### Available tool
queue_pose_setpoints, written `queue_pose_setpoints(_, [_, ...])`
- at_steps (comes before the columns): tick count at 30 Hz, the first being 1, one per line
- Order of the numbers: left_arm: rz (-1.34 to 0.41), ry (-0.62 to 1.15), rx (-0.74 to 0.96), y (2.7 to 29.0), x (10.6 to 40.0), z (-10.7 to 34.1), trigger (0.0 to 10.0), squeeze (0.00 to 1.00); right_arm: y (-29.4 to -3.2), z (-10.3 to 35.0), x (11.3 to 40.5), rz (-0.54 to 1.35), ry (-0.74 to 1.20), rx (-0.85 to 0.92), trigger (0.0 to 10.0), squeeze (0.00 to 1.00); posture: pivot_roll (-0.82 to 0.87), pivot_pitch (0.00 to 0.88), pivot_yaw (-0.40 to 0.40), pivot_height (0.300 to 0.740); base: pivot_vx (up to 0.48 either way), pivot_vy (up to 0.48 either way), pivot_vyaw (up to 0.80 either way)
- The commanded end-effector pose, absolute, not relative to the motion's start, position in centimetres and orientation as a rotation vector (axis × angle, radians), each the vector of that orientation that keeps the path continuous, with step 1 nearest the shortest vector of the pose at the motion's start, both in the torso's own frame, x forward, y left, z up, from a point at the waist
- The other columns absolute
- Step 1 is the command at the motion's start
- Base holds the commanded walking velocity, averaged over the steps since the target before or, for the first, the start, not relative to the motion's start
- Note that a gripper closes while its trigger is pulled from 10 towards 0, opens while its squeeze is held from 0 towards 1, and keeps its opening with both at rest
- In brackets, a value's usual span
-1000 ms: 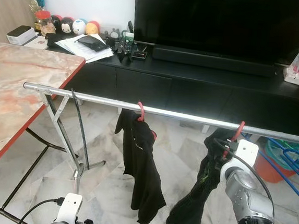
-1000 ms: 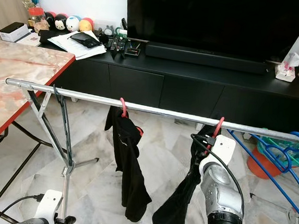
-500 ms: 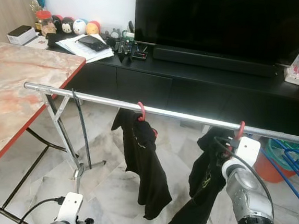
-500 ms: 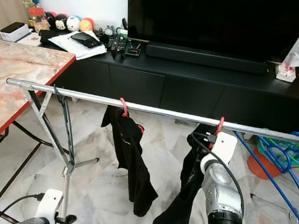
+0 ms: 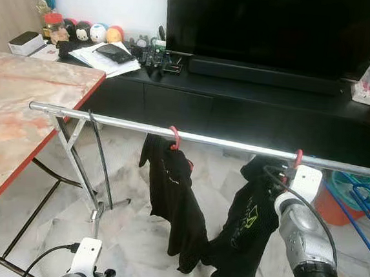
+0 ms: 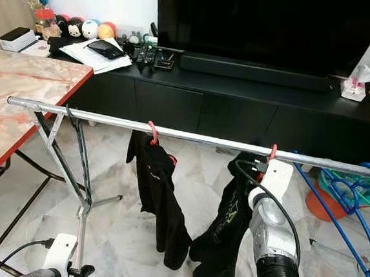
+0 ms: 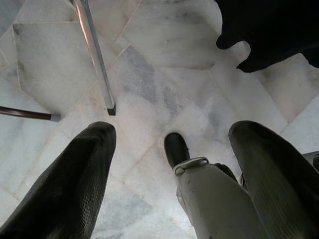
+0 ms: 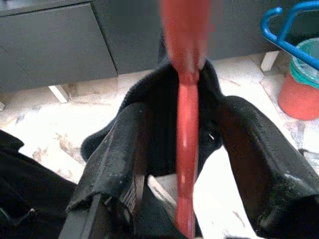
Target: Hang hanger
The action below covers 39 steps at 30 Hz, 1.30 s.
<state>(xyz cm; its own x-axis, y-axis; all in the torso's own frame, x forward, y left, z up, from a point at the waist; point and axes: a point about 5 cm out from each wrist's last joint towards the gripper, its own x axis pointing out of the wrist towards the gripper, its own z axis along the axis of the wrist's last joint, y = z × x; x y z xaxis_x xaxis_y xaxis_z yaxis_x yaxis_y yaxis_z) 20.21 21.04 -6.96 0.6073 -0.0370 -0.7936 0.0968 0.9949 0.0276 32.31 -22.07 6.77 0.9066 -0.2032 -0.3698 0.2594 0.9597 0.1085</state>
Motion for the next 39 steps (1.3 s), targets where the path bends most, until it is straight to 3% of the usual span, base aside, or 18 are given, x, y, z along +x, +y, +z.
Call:
queue_pose_setpoints(1, [-0.077,0.919,0.065,21.0,19.9,-7.1,10.0,0.00,-22.0,6.6,32.4,-0.227,0.382,0.158,10.0,0.00,-0.15,0.000,-0.013,0.740,0.000,0.000,0.00])
queue_pose_setpoints(12, [-0.081,0.922,0.062,20.9,19.9,-7.2,10.0,0.00,-21.9,5.4,32.0,-0.227,0.430,0.157,10.0,0.00,-0.15,0.000,-0.013,0.740,0.000,0.000,0.00])
queue_pose_setpoints(13, [-0.081,0.921,0.062,20.9,19.9,-7.2,10.0,0.00,-21.9,5.4,32.0,-0.229,0.429,0.159,7.7,0.00,-0.15,0.000,-0.013,0.740,0.000,0.000,0.00])
queue_pose_setpoints(14, [-0.081,0.920,0.062,20.9,19.9,-7.1,10.0,0.00,-22.1,5.4,32.0,-0.233,0.425,0.162,0.9,0.00,-0.16,0.000,-0.013,0.740,0.000,0.000,0.00])
queue_pose_setpoints(15, [-0.082,0.920,0.062,20.9,19.9,-7.1,10.0,0.00,-22.1,5.4,32.0,-0.233,0.422,0.161,0.0,0.00,-0.16,0.000,-0.013,0.740,0.000,0.000,0.00])
queue_pose_setpoints(39, [-0.080,0.912,0.069,20.9,20.0,-7.1,10.0,0.00,-21.9,5.7,32.3,-0.225,0.377,0.156,0.0,0.00,-0.15,0.000,-0.013,0.740,0.000,0.000,0.00])
